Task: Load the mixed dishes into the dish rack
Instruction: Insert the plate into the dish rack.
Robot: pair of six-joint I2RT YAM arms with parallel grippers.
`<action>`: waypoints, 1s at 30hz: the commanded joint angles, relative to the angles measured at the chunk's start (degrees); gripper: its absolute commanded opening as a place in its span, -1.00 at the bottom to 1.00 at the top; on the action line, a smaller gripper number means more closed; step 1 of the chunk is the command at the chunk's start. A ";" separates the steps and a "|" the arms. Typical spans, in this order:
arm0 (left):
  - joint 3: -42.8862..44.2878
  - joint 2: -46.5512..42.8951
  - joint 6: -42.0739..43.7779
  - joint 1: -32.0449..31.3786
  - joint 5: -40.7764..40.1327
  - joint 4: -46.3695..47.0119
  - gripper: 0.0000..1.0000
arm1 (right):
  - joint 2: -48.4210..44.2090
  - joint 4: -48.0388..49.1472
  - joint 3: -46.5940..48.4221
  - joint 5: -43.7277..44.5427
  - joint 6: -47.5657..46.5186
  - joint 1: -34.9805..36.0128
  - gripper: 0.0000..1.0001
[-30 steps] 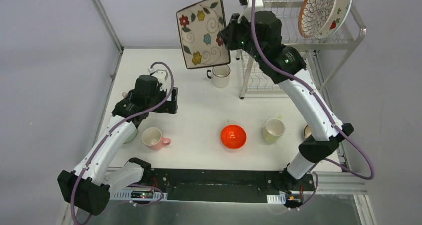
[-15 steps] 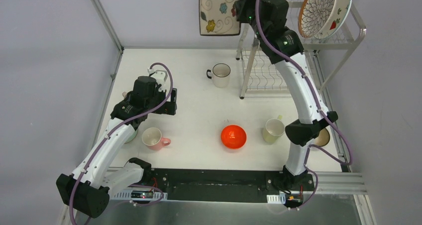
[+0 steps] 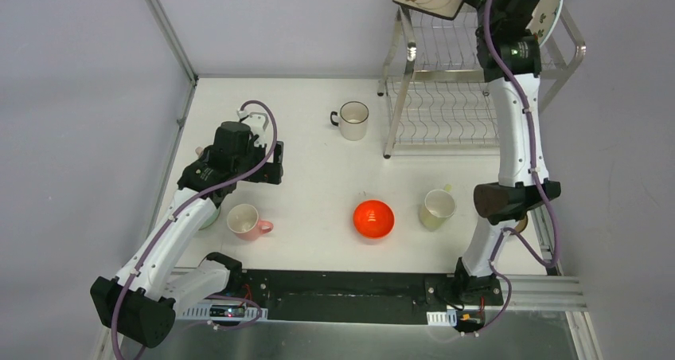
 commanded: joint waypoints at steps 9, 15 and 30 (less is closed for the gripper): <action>-0.39 0.17 0.96 -0.43 0.91 1.66 0.98 | -8.70 23.72 3.50 0.27 2.14 -6.75 -1.00; -0.36 0.59 0.92 -0.44 0.91 1.67 0.98 | -8.80 24.83 3.33 0.64 -2.92 -8.17 -1.00; -0.22 1.48 0.92 -0.43 2.63 1.71 0.98 | -9.79 29.49 -1.46 -0.32 -17.34 -8.99 -1.00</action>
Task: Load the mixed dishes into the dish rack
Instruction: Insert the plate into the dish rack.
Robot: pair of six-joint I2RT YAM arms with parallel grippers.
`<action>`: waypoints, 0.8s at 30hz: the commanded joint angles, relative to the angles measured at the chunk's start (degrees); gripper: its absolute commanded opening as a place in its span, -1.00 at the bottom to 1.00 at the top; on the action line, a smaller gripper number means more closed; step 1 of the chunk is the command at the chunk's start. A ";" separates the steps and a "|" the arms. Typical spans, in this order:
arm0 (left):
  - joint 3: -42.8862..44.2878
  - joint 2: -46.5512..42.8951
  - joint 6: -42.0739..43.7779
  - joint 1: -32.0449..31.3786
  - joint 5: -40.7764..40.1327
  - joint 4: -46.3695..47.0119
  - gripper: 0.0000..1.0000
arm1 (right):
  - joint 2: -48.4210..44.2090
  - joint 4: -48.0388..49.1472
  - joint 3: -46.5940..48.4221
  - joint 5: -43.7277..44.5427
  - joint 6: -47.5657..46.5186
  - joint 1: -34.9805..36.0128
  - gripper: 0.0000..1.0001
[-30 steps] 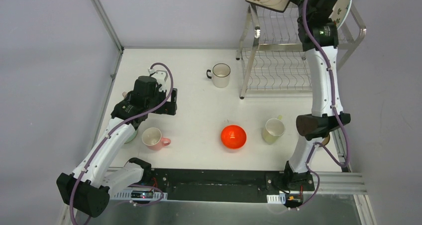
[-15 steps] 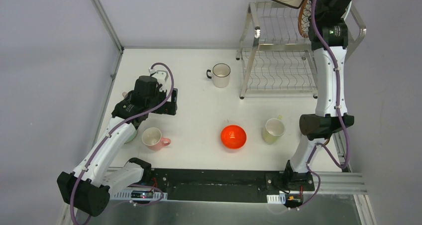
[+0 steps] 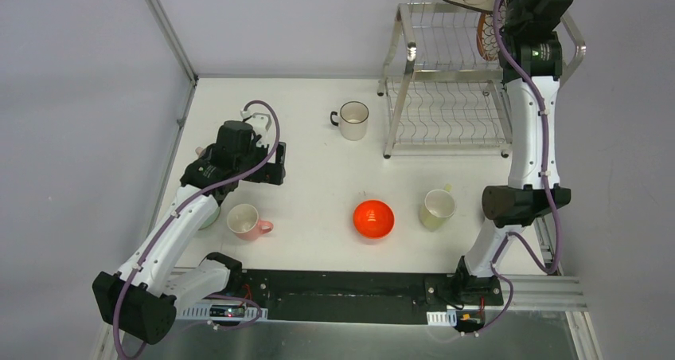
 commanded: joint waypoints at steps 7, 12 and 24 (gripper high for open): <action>-0.18 0.43 0.87 -0.43 1.06 1.64 0.98 | -7.40 23.88 -1.12 -3.71 -7.16 -0.29 -1.00; -0.22 0.14 0.85 -0.43 1.25 1.71 0.98 | -8.71 25.79 -5.34 -5.06 -12.08 -0.21 -1.00; -0.09 0.31 0.85 -0.43 2.38 1.75 0.98 | -7.43 20.29 -1.63 -6.98 -20.33 -0.24 -1.00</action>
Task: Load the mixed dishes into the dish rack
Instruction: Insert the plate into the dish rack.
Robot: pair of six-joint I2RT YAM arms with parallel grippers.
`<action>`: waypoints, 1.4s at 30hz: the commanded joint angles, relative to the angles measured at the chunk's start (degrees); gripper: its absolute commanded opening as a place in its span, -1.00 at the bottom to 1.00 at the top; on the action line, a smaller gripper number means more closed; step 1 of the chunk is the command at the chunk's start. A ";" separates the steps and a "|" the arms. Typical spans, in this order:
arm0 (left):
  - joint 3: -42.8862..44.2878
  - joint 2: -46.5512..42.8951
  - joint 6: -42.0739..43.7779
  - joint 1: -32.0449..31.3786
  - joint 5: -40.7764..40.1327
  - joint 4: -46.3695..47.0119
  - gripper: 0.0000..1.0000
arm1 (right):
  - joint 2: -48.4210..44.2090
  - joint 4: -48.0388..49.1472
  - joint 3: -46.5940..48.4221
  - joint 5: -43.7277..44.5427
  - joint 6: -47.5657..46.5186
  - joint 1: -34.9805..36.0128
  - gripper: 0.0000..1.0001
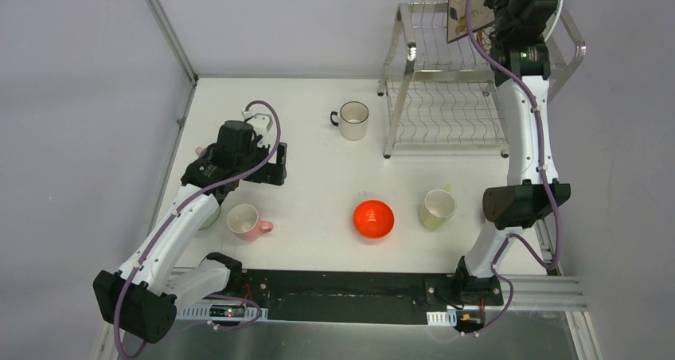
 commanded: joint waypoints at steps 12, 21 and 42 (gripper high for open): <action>0.21 0.67 0.65 -0.43 3.31 2.06 0.98 | -6.94 -0.47 13.41 -2.92 -1.41 -0.32 -1.00; 0.03 0.05 0.58 -0.43 3.56 2.16 0.98 | -8.40 -5.70 9.88 -6.01 -3.53 -0.39 -1.00; 0.05 0.26 0.45 -0.44 4.26 2.24 0.98 | -21.88 -4.30 -22.98 -9.22 2.86 -0.32 -0.42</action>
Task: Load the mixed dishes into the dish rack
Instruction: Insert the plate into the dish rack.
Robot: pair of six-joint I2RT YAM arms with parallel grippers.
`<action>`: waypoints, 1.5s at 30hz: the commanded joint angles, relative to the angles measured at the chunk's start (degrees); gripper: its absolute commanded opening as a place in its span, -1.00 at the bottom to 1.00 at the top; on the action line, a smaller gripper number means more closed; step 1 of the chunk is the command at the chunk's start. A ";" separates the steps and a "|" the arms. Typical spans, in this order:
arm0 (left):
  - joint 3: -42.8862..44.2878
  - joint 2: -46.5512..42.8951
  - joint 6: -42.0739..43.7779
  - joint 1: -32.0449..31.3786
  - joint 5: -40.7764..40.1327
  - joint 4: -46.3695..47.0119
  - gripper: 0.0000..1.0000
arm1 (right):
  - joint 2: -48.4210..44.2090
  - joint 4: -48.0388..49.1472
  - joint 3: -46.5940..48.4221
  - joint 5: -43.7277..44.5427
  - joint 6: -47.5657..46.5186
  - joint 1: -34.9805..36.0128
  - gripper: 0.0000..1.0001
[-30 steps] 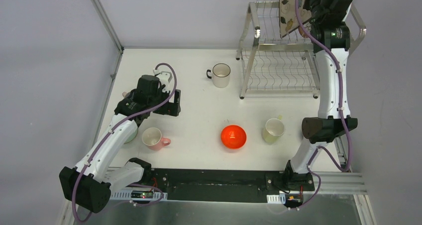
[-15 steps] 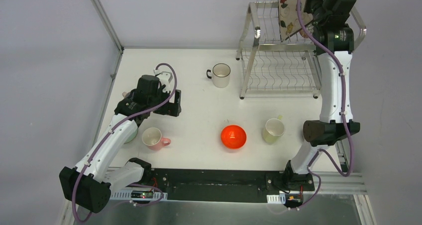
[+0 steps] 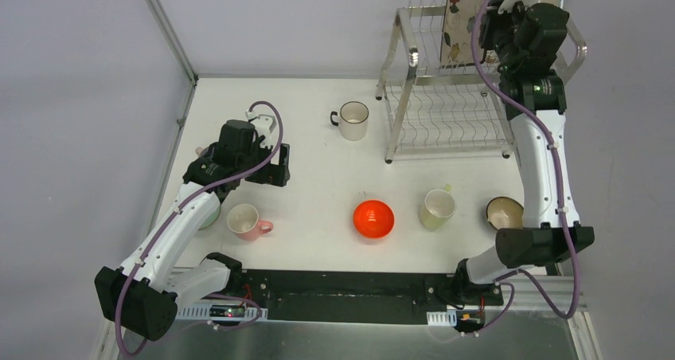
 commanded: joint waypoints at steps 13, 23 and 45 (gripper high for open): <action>-0.17 -1.01 0.44 -0.43 0.78 2.20 0.98 | -10.62 8.84 -15.22 -6.70 8.60 -1.66 0.01; -0.11 -0.88 0.53 -0.43 0.98 2.21 0.98 | -9.62 6.06 -15.95 -6.63 8.86 -1.77 -0.33; -0.20 -2.09 0.74 -0.43 0.27 2.32 0.98 | -18.02 -13.92 -11.35 -5.70 20.92 -1.85 0.69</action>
